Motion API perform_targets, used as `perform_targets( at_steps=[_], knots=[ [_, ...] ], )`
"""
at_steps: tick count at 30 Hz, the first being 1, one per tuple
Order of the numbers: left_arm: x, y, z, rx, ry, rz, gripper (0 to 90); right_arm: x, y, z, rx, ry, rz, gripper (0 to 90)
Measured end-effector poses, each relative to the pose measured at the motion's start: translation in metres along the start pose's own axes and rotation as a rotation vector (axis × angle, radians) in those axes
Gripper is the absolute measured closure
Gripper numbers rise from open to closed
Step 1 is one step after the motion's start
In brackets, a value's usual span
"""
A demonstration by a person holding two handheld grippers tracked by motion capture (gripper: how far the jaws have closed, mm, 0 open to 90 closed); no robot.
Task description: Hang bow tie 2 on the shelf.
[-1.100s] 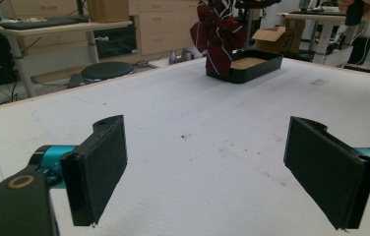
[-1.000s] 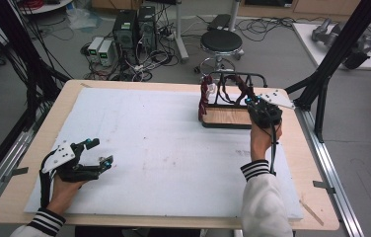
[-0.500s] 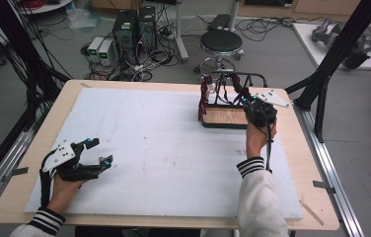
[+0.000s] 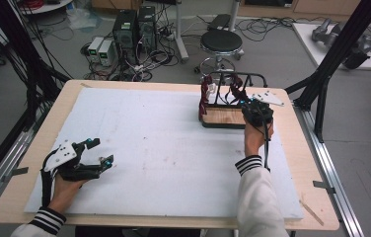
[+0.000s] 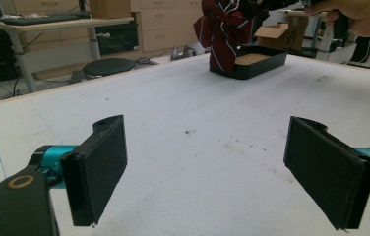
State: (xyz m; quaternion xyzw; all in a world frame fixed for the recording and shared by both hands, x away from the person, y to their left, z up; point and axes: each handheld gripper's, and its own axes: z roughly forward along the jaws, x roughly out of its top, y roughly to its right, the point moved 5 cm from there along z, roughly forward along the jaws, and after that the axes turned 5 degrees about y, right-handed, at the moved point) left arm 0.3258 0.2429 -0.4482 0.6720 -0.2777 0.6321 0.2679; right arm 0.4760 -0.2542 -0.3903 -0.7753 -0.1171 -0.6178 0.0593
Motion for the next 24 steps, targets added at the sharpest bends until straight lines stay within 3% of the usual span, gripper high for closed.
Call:
perform_targets(
  at_steps=[9, 13, 14, 17, 19, 21, 24],
  knots=[
    [0.000, 0.000, 0.000, -0.001, 0.004, 0.005, 16.9, -0.005, 0.001, 0.003, 0.017, -0.024, 0.006, 82.2],
    [0.001, -0.001, 0.000, 0.003, 0.008, 0.006, 16.9, -0.006, 0.001, 0.003, 0.044, -0.029, 0.010, 73.4],
    [0.001, -0.001, -0.001, 0.005, 0.009, 0.007, 16.9, -0.005, 0.001, 0.002, 0.049, -0.031, 0.002, 67.5],
    [0.002, -0.001, -0.002, 0.008, 0.013, 0.006, 16.9, -0.003, 0.000, 0.001, 0.068, -0.017, 0.015, 34.2],
    [0.003, -0.001, -0.003, 0.012, 0.017, 0.006, 16.9, -0.003, 0.000, -0.001, 0.054, -0.040, -0.008, 18.8],
    [0.003, -0.002, -0.003, 0.011, 0.015, 0.006, 16.9, -0.004, 0.000, -0.004, 0.067, -0.062, -0.033, 11.2],
    [0.003, -0.003, -0.005, 0.020, 0.016, 0.010, 16.9, -0.001, -0.002, -0.016, 0.113, -0.027, -0.030, 11.1]
  ],
)
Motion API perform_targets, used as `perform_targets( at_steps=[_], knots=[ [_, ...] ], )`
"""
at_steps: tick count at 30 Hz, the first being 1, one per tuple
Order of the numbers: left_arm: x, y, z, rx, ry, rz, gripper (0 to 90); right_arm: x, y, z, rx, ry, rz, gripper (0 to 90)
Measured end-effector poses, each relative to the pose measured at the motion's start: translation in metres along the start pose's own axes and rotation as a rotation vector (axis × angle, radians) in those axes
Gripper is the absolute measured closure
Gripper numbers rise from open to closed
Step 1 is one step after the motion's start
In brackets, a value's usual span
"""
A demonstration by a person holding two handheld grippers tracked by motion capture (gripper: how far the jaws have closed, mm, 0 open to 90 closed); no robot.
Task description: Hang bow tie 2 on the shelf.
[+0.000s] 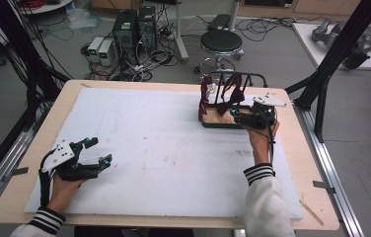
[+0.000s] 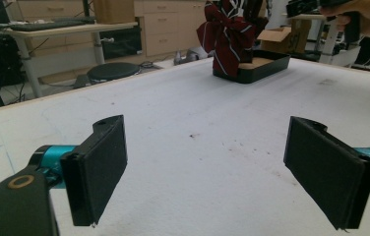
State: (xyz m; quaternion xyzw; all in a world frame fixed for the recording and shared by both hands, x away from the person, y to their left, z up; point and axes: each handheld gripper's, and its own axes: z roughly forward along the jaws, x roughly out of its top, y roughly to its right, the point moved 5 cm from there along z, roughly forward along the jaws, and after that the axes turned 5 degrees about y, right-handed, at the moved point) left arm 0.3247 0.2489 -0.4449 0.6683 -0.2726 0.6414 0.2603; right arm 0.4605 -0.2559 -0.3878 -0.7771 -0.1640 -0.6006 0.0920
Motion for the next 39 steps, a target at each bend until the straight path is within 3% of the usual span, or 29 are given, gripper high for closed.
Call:
perform_targets(
  at_steps=[8, 16, 25, 27, 29, 32, 35, 39],
  knots=[
    [0.004, -0.002, -0.009, 0.043, 0.045, 0.022, 16.9, 0.001, -0.014, -0.045, 0.107, 0.100, -0.020, 11.1],
    [-0.002, 0.000, -0.014, 0.069, 0.067, 0.033, 16.8, -0.022, -0.039, -0.091, 0.185, 0.184, -0.042, 11.1],
    [-0.010, 0.005, -0.018, 0.080, 0.107, 0.030, 16.7, -0.061, -0.051, -0.120, 0.195, 0.292, -0.026, 11.1],
    [-0.009, 0.004, -0.019, 0.081, 0.126, 0.024, 16.5, -0.067, -0.050, -0.123, 0.188, 0.298, -0.015, 11.0],
    [-0.009, 0.004, -0.020, 0.080, 0.130, 0.024, 16.5, -0.070, -0.050, -0.124, 0.178, 0.265, -0.013, 10.7],
    [-0.009, 0.005, -0.020, 0.080, 0.136, 0.032, 16.4, -0.076, -0.050, -0.128, 0.148, 0.324, 0.005, 10.7],
    [-0.009, 0.005, -0.021, 0.079, 0.148, 0.026, 16.2, -0.086, -0.048, -0.125, 0.138, 0.315, 0.043, 10.7],
    [-0.010, 0.003, -0.022, 0.080, 0.155, 0.005, 16.2, -0.099, -0.050, -0.123, 0.118, 0.308, 0.038, 10.7]
  ],
)
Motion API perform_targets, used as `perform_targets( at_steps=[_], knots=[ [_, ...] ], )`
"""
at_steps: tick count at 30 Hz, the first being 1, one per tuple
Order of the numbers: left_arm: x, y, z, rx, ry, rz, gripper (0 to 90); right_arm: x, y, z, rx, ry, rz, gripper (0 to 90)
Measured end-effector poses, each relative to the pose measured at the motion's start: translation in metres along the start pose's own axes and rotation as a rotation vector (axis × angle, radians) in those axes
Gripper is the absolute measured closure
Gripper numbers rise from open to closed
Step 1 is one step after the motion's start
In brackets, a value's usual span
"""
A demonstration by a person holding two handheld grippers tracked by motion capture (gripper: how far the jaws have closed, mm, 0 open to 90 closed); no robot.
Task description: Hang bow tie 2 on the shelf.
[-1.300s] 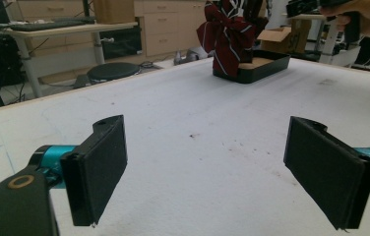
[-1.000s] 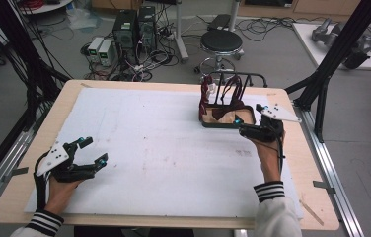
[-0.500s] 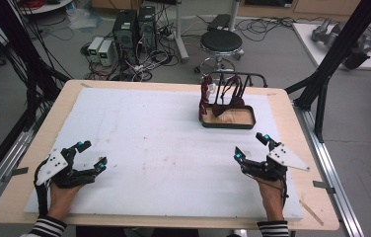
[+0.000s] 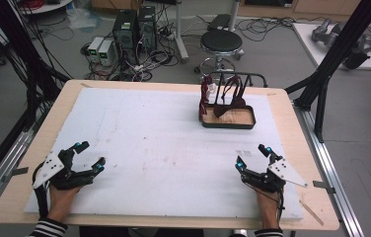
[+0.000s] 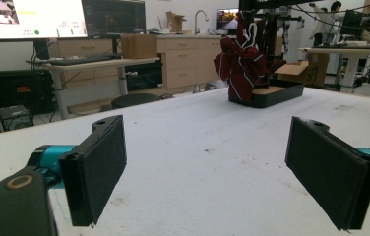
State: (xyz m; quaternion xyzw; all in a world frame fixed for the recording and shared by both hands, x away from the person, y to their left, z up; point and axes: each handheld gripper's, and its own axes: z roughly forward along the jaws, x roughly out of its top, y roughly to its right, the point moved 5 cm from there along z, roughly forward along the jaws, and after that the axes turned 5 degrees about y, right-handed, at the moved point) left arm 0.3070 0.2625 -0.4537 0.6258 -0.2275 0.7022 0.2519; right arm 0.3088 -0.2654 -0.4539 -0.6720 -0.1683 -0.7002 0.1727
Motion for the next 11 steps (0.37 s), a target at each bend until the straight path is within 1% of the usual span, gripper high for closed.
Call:
perform_targets(
  at_steps=[1, 3, 4, 8, 11],
  knots=[
    [0.0001, -0.0004, -0.0003, -0.001, 0.001, -0.001, 16.2, -0.0024, -0.0005, -0.0001, 0.000, -0.004, -0.008, 10.7],
    [0.0000, -0.0008, -0.0007, 0.001, 0.004, -0.004, 16.1, -0.0009, -0.0025, -0.0011, 0.002, 0.011, -0.023, 10.7],
    [0.0000, -0.0009, -0.0007, 0.001, 0.005, -0.006, 16.2, -0.0018, -0.0032, -0.0014, 0.008, 0.004, -0.020, 10.7],
    [-0.0002, -0.0010, -0.0007, 0.002, 0.004, -0.009, 16.1, -0.0017, -0.0041, -0.0024, 0.010, 0.020, -0.036, 10.7],
    [-0.0001, -0.0009, -0.0009, 0.004, 0.007, -0.009, 16.1, -0.0017, -0.0045, -0.0035, 0.009, 0.028, -0.032, 10.7]
  ],
)
